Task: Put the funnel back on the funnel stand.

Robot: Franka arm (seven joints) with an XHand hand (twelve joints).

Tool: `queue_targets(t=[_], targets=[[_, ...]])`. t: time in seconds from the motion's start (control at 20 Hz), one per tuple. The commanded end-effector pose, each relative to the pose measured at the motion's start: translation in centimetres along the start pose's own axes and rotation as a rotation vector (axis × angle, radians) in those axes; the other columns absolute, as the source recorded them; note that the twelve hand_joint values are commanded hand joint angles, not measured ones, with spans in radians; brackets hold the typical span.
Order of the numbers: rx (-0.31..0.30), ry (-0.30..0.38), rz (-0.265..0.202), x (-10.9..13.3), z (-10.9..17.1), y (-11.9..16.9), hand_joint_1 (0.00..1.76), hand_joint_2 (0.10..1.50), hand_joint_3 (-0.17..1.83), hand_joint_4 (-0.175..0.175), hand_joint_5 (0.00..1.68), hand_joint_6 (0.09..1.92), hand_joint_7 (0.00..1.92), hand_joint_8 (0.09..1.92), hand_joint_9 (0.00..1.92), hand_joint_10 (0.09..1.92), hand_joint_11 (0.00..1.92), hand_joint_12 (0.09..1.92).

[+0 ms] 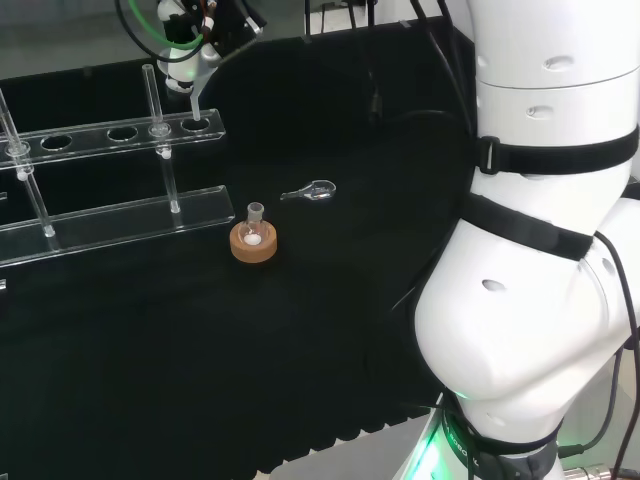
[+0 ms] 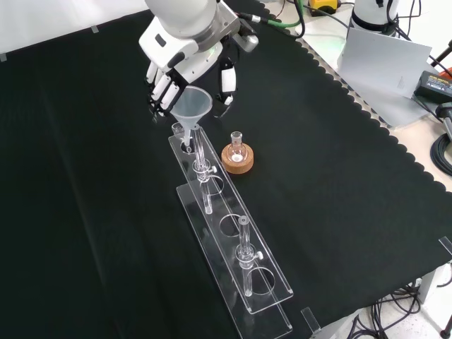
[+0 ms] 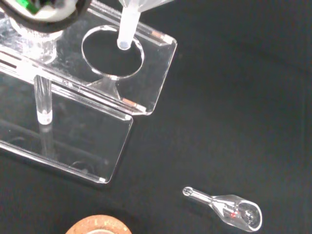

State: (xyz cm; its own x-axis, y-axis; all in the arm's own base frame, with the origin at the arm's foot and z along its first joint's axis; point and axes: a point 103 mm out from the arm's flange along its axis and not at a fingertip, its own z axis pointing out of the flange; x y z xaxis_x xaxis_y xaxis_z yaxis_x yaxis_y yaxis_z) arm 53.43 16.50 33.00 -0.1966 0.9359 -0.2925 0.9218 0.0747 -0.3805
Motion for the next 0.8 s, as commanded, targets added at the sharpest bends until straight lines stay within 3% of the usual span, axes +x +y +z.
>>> queue_targets(t=[0.05, 0.8], targets=[[0.020, 0.014, -0.006, 0.0, 1.0, 0.5, 0.94, 0.68, 0.65, -0.015, 0.61, 0.09, 0.48, 0.58, 0.95, 0.36, 0.70, 1.16], [0.081, 0.004, -0.022, 0.9, 3.6, 2.6, 0.94, 0.68, 0.65, -0.018, 0.59, 0.09, 0.47, 0.58, 0.93, 0.34, 0.70, 1.15]])
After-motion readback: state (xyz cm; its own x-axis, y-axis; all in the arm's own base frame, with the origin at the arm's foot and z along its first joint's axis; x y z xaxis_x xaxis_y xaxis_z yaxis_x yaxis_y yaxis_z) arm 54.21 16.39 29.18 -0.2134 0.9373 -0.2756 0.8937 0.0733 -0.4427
